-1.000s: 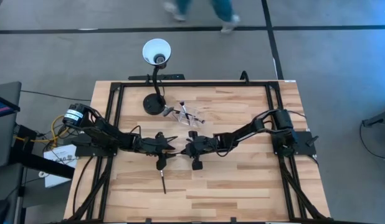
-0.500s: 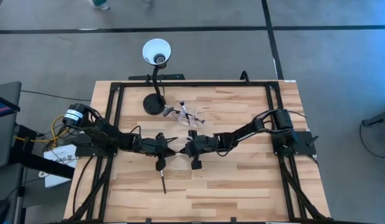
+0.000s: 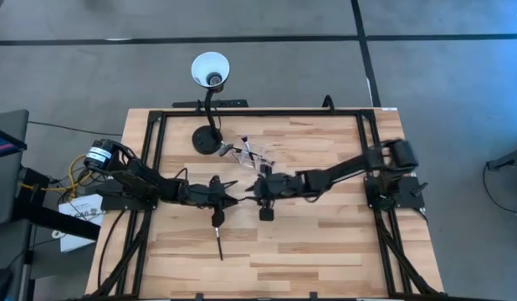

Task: Sort items
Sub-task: Put the eyeshadow brush into the right section of the transparent organizer

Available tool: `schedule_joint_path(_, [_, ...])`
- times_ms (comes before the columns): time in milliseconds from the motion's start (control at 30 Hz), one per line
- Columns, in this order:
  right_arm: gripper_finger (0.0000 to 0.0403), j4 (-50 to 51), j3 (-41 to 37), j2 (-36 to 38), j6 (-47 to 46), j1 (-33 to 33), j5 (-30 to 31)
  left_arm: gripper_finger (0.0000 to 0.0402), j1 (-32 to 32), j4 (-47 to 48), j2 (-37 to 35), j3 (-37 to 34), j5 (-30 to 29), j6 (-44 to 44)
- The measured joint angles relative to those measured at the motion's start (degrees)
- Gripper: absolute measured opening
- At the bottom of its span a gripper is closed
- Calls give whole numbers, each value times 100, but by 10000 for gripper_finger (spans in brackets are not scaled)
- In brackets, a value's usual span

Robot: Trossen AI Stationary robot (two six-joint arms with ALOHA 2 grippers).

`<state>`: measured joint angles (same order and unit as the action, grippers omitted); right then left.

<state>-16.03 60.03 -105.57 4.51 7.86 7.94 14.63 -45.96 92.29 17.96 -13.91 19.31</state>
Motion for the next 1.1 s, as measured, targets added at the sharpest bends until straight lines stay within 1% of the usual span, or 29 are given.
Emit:
schedule_joint_path(100, [108,739,2,835,-267,9,3,19,0,-416,-4,0,-94,-40])
schedule_joint_path(167, [115,1237,3,1351,-510,10,6,16,0,-684,-7,0,-172,-220])
schedule_joint_path(233, [124,1754,-22,1809,-620,35,12,16,0,-981,-7,0,-377,-438])
schedule_joint_path(300, [132,1848,-199,2135,-611,86,29,19,0,-1349,-9,0,-582,-723])
schedule_joint_path(367, [141,1645,-571,2295,-420,147,27,20,0,-1738,-9,0,-728,-1053])
schedule_joint_path(467, [155,826,-1255,2273,77,155,18,19,0,-2275,-9,0,-753,-1447])
schedule_joint_path(500, [159,400,-1457,2244,278,148,21,18,0,-2447,-9,0,-752,-1479])
schedule_joint_path(600, [168,-1330,-1980,2030,662,33,5,17,7,-3034,-9,0,-613,-1495])
schedule_joint_path(700, [170,-3152,-2220,1606,603,-128,-304,18,11,-3519,-9,0,-242,-1651])
schedule_joint_path(800, [169,-4502,-2220,1048,275,-266,-826,17,11,-3715,-13,2,-21,-1785])
schedule_joint_path(900, [163,-5491,-2093,460,-30,-339,-1142,18,11,-3686,-13,0,26,-1788])
schedule_joint_path(967, [158,-5954,-1959,161,-233,-356,-1368,19,9,-3645,-13,0,26,-1784])
schedule_joint_path(1100, [148,-6278,-1756,-209,-407,-350,-1859,20,11,-3645,-13,0,52,-1755])
